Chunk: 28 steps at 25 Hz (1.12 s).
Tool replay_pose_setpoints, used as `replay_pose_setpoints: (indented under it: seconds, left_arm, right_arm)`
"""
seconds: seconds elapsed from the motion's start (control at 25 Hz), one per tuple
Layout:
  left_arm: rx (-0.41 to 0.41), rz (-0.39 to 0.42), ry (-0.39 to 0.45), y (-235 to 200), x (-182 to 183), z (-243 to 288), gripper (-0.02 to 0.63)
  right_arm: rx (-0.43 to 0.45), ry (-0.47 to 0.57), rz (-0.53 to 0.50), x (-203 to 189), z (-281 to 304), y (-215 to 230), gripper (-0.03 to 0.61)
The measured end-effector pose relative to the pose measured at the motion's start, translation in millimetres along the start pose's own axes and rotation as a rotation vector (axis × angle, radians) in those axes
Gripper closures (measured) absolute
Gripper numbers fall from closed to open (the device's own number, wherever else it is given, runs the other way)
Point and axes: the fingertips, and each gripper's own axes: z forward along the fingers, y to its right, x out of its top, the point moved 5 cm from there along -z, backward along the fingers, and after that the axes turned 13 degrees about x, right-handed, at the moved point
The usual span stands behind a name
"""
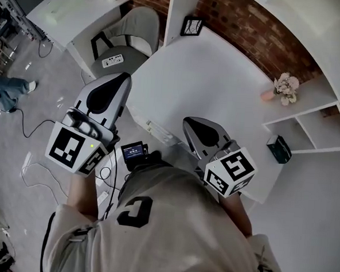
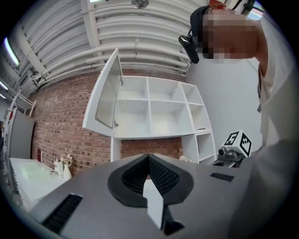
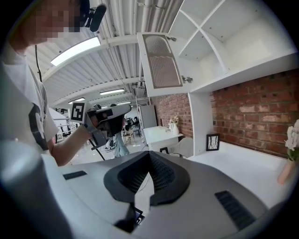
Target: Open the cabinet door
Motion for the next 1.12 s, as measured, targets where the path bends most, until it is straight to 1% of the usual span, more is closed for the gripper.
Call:
replay_pose_setpoints:
  seconds: [0.12, 0.16, 0.28, 0.36, 0.48, 0.6, 0.76, 0.84, 0.96, 1.12]
  left_arm:
    - [-0.055, 0.036, -0.010, 33.4, 0.1, 9.3, 0.598]
    - [-0.054, 0.062, -0.013, 43.1, 0.7, 11.3, 0.598]
    - [-0.018, 0.136, -0.013, 63.4, 4.3, 14.3, 0.598]
    - [-0.014, 0.150, -0.017, 73.7, 4.2, 14.5, 0.598]
    - [-0.008, 0.143, -0.030, 85.0, 1.3, 13.4, 0.598]
    - [-0.015, 0.145, -0.047, 99.1, -4.0, 10.5, 0.598]
    - [-0.045, 0.153, -0.081, 130.2, -18.0, 2.5, 0.598]
    - [-0.051, 0.145, -0.098, 144.6, -22.4, -0.9, 0.598]
    - [-0.061, 0.132, -0.101, 162.6, -20.9, -6.5, 0.598]
    - [-0.084, 0.149, -0.131, 184.7, -21.4, -22.0, 0.598]
  right_arm:
    - [-0.044, 0.005, 0.025, -7.1, -23.0, 4.0, 0.557]
    - [-0.059, -0.001, 0.034, -10.3, -30.0, 5.8, 0.557]
    - [-0.082, -0.008, 0.062, -18.6, -47.4, 8.3, 0.557]
    - [-0.093, -0.002, 0.075, -22.9, -58.1, 8.2, 0.557]
    - [-0.103, 0.007, 0.079, -26.7, -72.1, 7.9, 0.557]
    - [-0.082, 0.028, 0.088, -30.4, -84.6, 3.4, 0.557]
    - [-0.046, 0.037, 0.099, -44.4, -103.2, -6.6, 0.557]
    - [-0.016, 0.031, 0.099, -50.9, -113.1, -13.0, 0.557]
    - [0.039, 0.025, 0.112, -60.7, -127.0, -26.8, 0.557]
    - [0.035, 0.024, 0.167, -75.5, -143.0, -41.4, 0.557]
